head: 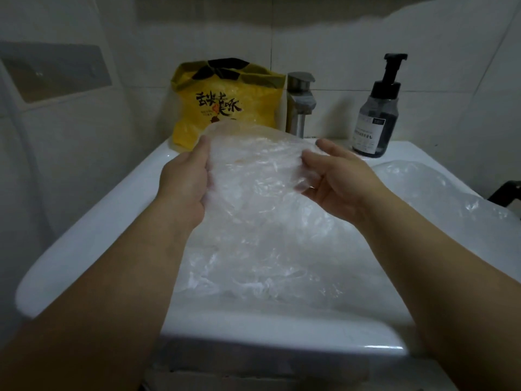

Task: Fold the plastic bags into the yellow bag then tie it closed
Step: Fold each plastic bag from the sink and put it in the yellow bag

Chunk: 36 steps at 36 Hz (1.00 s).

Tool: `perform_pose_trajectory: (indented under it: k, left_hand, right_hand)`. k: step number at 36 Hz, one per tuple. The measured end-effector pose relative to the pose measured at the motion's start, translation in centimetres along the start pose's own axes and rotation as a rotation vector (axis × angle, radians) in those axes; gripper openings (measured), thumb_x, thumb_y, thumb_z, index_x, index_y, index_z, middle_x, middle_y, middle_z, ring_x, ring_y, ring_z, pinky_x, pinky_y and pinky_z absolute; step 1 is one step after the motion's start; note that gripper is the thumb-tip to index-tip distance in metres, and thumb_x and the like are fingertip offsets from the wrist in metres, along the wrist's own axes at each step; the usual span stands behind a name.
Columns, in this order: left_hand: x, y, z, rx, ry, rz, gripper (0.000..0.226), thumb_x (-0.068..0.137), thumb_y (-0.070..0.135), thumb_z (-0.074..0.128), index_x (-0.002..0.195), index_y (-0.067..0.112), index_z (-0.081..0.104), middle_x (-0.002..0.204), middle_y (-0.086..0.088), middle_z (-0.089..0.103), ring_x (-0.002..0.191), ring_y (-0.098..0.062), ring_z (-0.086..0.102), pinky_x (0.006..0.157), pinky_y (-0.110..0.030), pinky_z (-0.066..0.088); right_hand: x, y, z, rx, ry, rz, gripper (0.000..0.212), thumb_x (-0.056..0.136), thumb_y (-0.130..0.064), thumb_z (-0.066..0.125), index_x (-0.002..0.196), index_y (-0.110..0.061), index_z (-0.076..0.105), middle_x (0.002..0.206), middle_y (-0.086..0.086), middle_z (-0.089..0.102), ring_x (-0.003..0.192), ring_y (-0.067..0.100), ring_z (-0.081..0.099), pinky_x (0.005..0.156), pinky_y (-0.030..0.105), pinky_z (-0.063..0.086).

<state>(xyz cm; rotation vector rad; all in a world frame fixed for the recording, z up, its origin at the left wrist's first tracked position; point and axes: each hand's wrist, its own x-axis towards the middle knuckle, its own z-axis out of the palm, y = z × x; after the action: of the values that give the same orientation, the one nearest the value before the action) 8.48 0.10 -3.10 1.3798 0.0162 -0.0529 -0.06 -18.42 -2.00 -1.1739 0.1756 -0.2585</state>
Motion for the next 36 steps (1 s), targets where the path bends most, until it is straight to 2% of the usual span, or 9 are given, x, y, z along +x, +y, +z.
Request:
perform_pose_trajectory:
  k: [6,10,15,19,22,25,28,31,36]
  left_hand:
    - [-1.1,0.9,-0.1,-0.189,-0.314,-0.065,0.036,0.100,0.036,0.049,0.132,0.020,0.056,0.110,-0.001,0.071,0.085,-0.013,0.070,0.074,-0.030,0.058]
    - [-1.7,1.0,-0.3,-0.171,-0.462,0.002,0.054,0.100,0.019,0.048,0.148,0.037,0.031,0.128,0.001,0.062,0.108,-0.019,0.065,0.079,-0.035,0.058]
    - [-1.6,1.0,-0.4,-0.112,-0.388,0.051,0.024,0.096,0.001,0.049,0.106,0.015,0.066,0.086,0.003,0.074,0.081,-0.009,0.068,0.071,-0.022,0.058]
    - [-1.1,0.5,-0.7,0.029,-0.330,0.135,0.036,0.089,-0.001,0.060,0.124,0.009,0.061,0.101,0.002,0.068,0.092,-0.009,0.065,0.080,-0.021,0.055]
    - [-0.9,0.0,-1.1,0.276,-0.248,0.299,0.049,0.082,0.004,0.071,0.127,0.019,0.062,0.101,0.009,0.065,0.107,-0.013,0.059,0.095,-0.025,0.047]
    - [-0.7,-0.5,-1.4,0.482,-0.174,0.403,0.051,0.079,0.012,0.077,0.127,0.024,0.062,0.116,0.003,0.065,0.113,-0.014,0.057,0.096,-0.025,0.047]
    - [-0.9,-0.7,-1.4,0.555,-0.108,0.481,0.038,0.078,0.017,0.079,0.114,0.023,0.068,0.108,0.002,0.067,0.100,-0.013,0.062,0.089,-0.028,0.051]
    - [-0.7,-0.5,-1.4,0.498,-0.085,0.472,0.013,0.080,0.021,0.077,0.082,0.028,0.067,0.082,0.011,0.064,0.079,-0.008,0.059,0.071,-0.021,0.047]
    - [-0.4,0.7,-1.2,0.108,-0.239,0.174,0.007,0.086,0.012,0.067,0.091,0.018,0.070,0.099,-0.008,0.070,0.094,-0.024,0.066,0.096,-0.044,0.048]
  right_hand:
    - [0.0,-0.8,-0.6,0.136,0.112,-0.073,0.048,0.099,-0.007,0.044,0.142,-0.026,0.037,0.087,0.009,0.064,0.076,0.018,0.063,0.088,0.044,0.054]
    - [-0.3,-1.2,-1.2,0.187,0.109,-0.054,0.040,0.100,-0.011,0.042,0.137,-0.027,0.045,0.097,0.009,0.062,0.101,0.026,0.064,0.092,0.047,0.052]
    - [-0.9,-1.7,-1.4,0.146,0.013,-0.047,0.029,0.092,0.005,0.049,0.112,-0.015,0.056,0.100,0.012,0.062,0.078,0.019,0.064,0.086,0.038,0.055]
    - [-0.9,-1.8,-1.6,0.029,-0.005,-0.044,0.037,0.088,0.012,0.052,0.123,-0.002,0.054,0.084,0.010,0.060,0.069,0.016,0.062,0.091,0.033,0.052]
    - [-0.9,-1.6,-1.8,-0.137,-0.016,-0.022,0.054,0.082,0.016,0.056,0.134,0.003,0.047,0.105,0.014,0.061,0.091,0.019,0.064,0.079,0.024,0.055]
    - [-0.6,-1.0,-2.0,-0.479,0.056,-0.024,0.057,0.081,0.015,0.061,0.134,-0.002,0.050,0.131,0.013,0.053,0.111,0.019,0.057,0.091,0.030,0.052]
    - [-0.6,-0.7,-1.7,-0.625,0.100,-0.072,0.041,0.087,0.001,0.063,0.128,-0.001,0.056,0.123,0.010,0.058,0.103,0.019,0.062,0.093,0.032,0.053]
    - [-0.6,-0.8,-1.5,-0.593,0.133,-0.116,0.021,0.094,-0.014,0.058,0.113,-0.004,0.062,0.108,0.003,0.061,0.088,0.014,0.059,0.091,0.032,0.053]
    - [-0.5,-1.1,-1.5,-0.312,0.086,-0.093,0.010,0.097,-0.016,0.053,0.104,-0.010,0.057,0.103,-0.006,0.055,0.107,0.017,0.052,0.090,0.036,0.049]
